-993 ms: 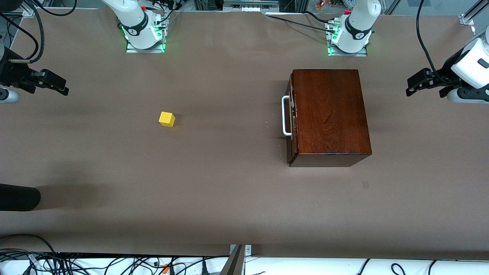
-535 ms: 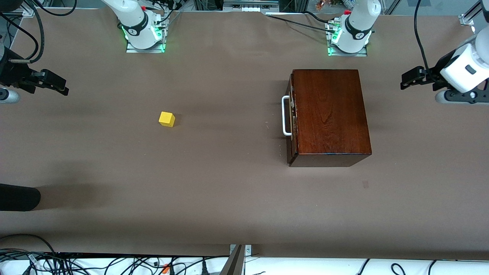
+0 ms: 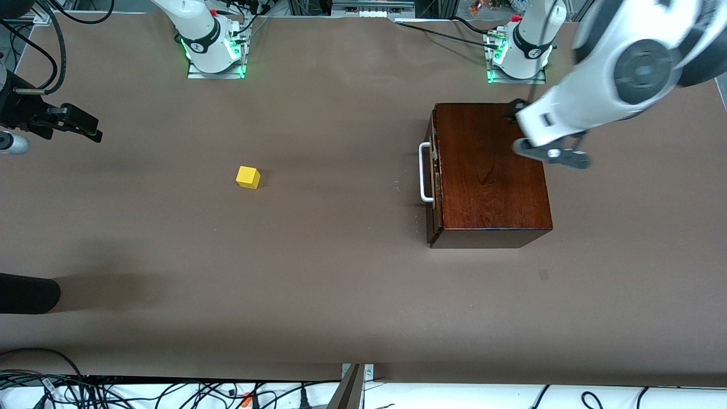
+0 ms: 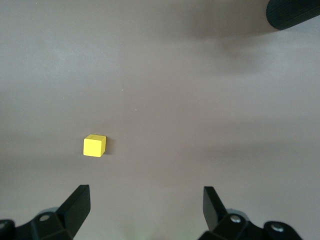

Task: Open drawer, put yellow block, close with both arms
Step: 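Move the left gripper over the box to the white drawer handle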

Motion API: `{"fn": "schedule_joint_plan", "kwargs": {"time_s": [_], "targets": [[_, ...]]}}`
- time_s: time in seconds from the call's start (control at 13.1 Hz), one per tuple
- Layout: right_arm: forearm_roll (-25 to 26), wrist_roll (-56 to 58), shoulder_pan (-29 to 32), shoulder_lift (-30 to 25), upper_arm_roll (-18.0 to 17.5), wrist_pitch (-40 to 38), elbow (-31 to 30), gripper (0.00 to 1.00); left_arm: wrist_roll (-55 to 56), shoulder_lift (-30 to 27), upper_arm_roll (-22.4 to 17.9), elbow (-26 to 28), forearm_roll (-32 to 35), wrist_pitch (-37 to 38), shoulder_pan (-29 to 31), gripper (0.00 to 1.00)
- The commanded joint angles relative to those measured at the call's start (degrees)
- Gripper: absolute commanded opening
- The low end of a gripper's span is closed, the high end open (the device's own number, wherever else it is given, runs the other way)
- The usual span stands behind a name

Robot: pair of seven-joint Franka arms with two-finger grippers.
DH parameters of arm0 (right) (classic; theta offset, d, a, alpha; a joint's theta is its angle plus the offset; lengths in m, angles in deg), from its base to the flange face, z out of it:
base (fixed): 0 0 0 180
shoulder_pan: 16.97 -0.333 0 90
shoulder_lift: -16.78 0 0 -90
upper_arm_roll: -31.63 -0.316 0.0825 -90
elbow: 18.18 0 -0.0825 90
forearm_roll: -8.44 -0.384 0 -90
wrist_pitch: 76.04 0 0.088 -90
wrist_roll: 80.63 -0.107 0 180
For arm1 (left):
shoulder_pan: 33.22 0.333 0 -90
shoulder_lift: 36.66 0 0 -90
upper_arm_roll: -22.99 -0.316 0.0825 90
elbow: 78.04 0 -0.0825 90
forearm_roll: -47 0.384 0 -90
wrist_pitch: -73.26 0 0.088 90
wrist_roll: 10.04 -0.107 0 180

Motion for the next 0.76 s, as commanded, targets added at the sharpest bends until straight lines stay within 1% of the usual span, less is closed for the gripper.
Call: {"fn": "schedule_joint_plan", "kwargs": {"time_s": [0.0, 0.23, 0.38, 0.46, 0.61, 0.69], "targets": [[-0.75, 0.03, 0.43, -0.23, -0.18, 0.29, -0.10, 1.00, 6.92, 4.16, 2.15, -2.18, 0.90, -5.84, -3.48, 1.00], [-0.75, 0.03, 0.43, -0.14, -0.18, 0.29, -0.10, 1.00, 19.23, 8.21, 1.98, -2.01, 1.69, -12.70, -11.03, 1.00], [-0.75, 0.03, 0.43, -0.14, -0.18, 0.29, -0.10, 1.00, 24.43, 11.20, 1.98, -2.01, 2.91, -18.06, -14.12, 1.00], [-0.75, 0.03, 0.43, -0.14, -0.18, 0.29, -0.10, 1.00, 26.71, 12.60, 1.89, -2.01, 5.36, -19.83, -16.05, 1.00], [-0.75, 0.03, 0.43, -0.14, -0.18, 0.29, -0.10, 1.00, 31.29, 15.15, 2.06, -1.92, 12.38, -20.37, -18.78, 1.00], [-0.75, 0.03, 0.43, -0.14, -0.18, 0.29, -0.10, 1.00, 33.05, 16.21, 2.07, -1.66, 13.98, -20.63, -19.75, 1.00]]}}
